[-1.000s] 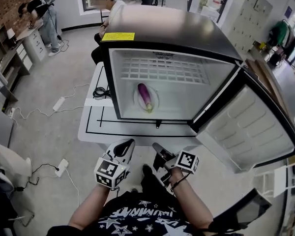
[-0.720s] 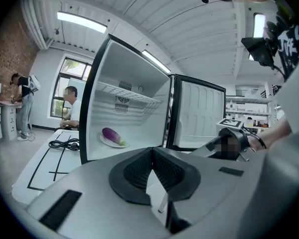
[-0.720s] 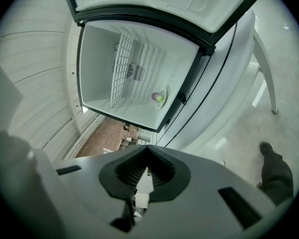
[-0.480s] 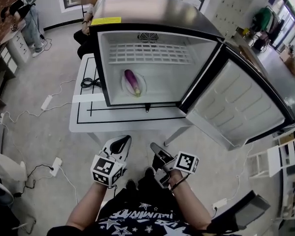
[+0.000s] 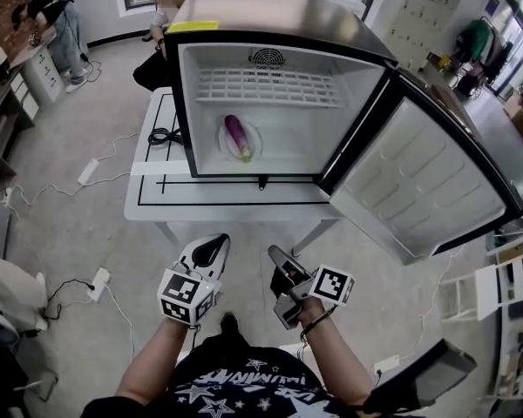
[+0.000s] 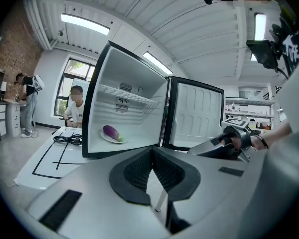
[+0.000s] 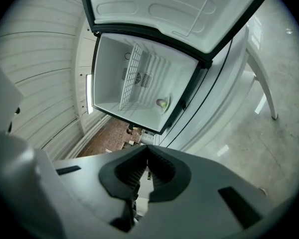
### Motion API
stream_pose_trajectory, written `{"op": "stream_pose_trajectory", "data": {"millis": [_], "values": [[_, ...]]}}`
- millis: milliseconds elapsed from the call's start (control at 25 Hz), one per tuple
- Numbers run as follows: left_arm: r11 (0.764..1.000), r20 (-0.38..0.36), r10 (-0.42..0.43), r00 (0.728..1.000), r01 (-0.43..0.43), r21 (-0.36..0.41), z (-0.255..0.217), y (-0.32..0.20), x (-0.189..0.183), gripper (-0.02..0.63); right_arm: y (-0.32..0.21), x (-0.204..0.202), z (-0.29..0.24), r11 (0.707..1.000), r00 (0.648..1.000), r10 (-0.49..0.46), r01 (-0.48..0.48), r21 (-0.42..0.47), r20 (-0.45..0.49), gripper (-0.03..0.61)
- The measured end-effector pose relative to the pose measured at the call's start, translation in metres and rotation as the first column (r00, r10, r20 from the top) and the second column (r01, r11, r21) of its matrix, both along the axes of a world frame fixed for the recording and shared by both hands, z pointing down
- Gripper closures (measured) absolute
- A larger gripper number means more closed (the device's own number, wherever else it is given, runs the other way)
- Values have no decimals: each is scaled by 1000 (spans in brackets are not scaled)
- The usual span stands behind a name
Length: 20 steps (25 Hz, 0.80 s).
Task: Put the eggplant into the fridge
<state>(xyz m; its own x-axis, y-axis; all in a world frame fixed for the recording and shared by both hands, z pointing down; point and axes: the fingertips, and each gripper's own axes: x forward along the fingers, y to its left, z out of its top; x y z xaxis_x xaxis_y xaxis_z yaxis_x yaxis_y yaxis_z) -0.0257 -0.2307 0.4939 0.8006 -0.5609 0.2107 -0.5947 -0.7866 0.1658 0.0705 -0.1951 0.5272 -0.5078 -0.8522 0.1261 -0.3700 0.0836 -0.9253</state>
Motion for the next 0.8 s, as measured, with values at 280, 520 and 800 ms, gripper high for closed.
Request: {"op": "stream_pose_trajectory", "data": {"millis": [280,520,800], "values": [[999,16,-30,999,30,12,-8,40,5,604,40,0,4,998,997,-67,66,-24,-44,572],[998,19,-64,998,63,26,-17,85,6,604,79,3,-5,995,994,-100,100,-2,-44,572],[995,17,-91,996,90,39,-23,145,11,604,136,2,-13,989,987,-146,147,11,-61,572]]}}
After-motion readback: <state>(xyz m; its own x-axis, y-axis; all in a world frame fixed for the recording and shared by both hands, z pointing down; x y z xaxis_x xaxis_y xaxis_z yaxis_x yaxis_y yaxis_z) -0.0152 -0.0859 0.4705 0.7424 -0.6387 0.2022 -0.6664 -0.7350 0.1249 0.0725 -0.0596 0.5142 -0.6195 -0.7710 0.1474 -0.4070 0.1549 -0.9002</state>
